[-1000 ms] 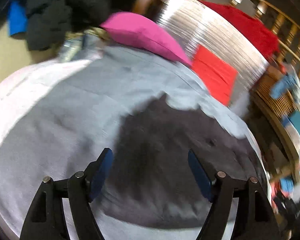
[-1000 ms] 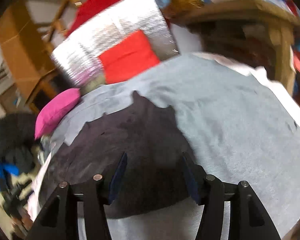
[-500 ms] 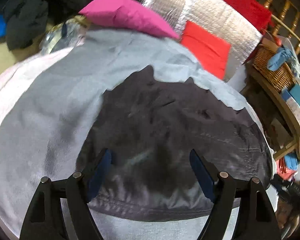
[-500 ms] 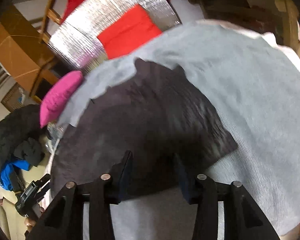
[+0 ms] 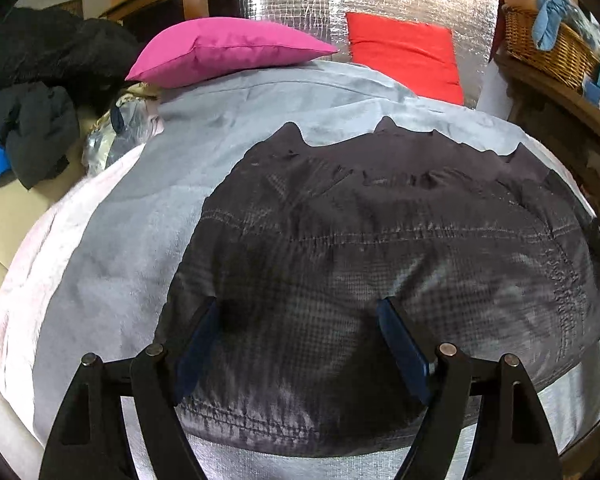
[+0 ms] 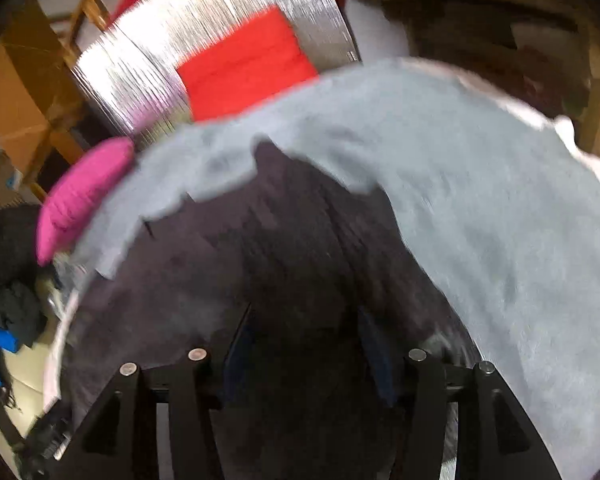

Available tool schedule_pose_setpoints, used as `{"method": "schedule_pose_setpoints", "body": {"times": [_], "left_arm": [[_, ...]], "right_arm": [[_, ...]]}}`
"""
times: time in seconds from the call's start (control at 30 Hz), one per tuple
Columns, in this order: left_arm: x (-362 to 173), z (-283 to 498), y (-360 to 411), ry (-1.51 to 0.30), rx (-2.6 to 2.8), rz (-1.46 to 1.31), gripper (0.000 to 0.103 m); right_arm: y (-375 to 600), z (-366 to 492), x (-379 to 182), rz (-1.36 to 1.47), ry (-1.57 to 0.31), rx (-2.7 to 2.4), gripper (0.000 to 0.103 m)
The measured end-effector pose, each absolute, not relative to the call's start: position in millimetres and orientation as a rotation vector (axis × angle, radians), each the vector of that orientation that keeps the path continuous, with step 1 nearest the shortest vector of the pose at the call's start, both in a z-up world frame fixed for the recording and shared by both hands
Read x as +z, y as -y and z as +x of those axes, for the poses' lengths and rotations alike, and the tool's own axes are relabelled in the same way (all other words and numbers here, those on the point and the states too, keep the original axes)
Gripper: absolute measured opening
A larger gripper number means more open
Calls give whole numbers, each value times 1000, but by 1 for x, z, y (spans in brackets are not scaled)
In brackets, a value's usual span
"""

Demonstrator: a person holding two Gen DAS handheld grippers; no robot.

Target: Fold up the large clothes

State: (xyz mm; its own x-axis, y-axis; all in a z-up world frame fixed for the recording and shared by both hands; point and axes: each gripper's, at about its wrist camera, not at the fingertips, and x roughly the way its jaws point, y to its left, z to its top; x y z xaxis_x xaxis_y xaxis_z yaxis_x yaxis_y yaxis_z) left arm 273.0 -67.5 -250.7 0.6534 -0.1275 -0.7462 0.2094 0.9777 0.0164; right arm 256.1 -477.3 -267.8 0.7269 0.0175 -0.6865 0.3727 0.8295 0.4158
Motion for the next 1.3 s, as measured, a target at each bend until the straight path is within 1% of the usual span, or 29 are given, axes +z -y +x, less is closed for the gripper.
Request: {"method": "schedule_pose_setpoints", "body": {"times": [0.1, 0.17, 0.23, 0.27, 0.3, 0.43, 0.47, 0.67, 0.87, 0.97, 1.1, 1.27, 1.3], "left_arm": [[-251, 273, 71, -831, -187, 127, 81], [-251, 273, 72, -825, -185, 143, 81], [-251, 273, 74, -817, -184, 155, 81], [-251, 273, 74, -816, -182, 161, 81], [-251, 273, 74, -816, -180, 165, 81], [-250, 272, 75, -814, -177, 171, 81], [-250, 272, 75, -813, -176, 173, 81], [-250, 271, 76, -807, -171, 187, 81], [-249, 271, 77, -806, -171, 191, 81], [-249, 272, 76, -809, -173, 191, 81], [-246, 274, 70, -823, -179, 163, 81], [-228, 278, 53, -774, -172, 123, 81], [-224, 280, 47, -765, -170, 101, 83]], "right_arm": [[481, 268, -258, 592, -689, -172, 57], [487, 283, -270, 612, -735, -170, 58], [492, 295, -293, 621, -830, -172, 58], [490, 300, -298, 606, -831, -172, 58], [488, 299, -297, 573, -807, -168, 58], [486, 291, -284, 553, -827, -129, 58], [489, 287, -282, 576, -820, -113, 59], [522, 254, -272, 696, -757, -76, 73], [546, 245, -296, 827, -767, -118, 74], [536, 255, -321, 876, -842, -87, 75], [521, 260, -317, 790, -838, -83, 77], [536, 255, -315, 871, -843, -42, 77], [540, 254, -315, 884, -837, -40, 77]]}}
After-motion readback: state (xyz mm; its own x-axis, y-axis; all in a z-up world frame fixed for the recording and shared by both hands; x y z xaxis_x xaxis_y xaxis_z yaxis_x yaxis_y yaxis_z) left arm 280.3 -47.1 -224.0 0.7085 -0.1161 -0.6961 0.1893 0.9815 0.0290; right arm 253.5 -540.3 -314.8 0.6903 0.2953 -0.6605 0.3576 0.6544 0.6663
